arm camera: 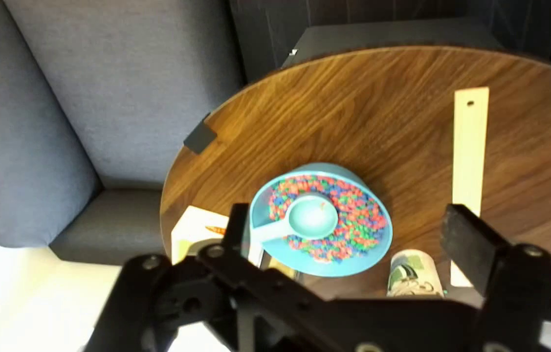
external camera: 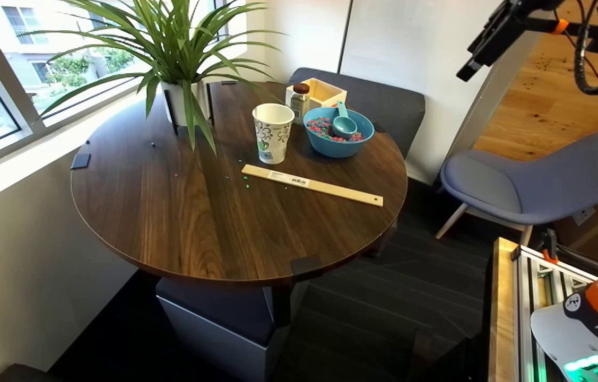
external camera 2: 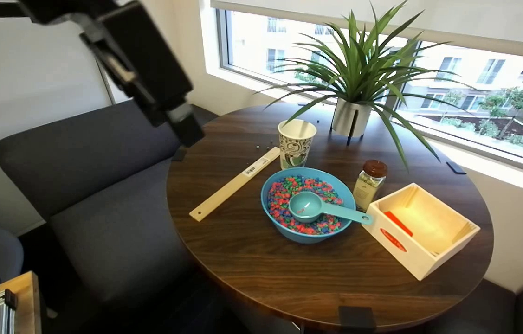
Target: Put the coffee cup in the wooden box.
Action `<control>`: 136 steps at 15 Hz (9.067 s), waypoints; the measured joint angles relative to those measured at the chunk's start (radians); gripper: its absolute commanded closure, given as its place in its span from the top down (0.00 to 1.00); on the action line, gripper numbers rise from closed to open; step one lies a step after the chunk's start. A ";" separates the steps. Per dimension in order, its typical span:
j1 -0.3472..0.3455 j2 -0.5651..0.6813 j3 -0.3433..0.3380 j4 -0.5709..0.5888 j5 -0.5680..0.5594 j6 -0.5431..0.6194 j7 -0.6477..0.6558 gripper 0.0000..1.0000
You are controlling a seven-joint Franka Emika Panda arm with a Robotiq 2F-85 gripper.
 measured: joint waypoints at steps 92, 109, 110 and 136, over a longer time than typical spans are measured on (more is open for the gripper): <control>0.080 1.150 -0.019 1.053 0.243 -0.084 0.206 1.00; 0.073 1.131 -0.027 0.957 0.250 -0.075 0.209 0.13; 0.073 1.128 -0.027 0.957 0.250 -0.075 0.209 0.05; -0.039 0.765 -0.169 0.782 0.268 -0.062 0.534 0.01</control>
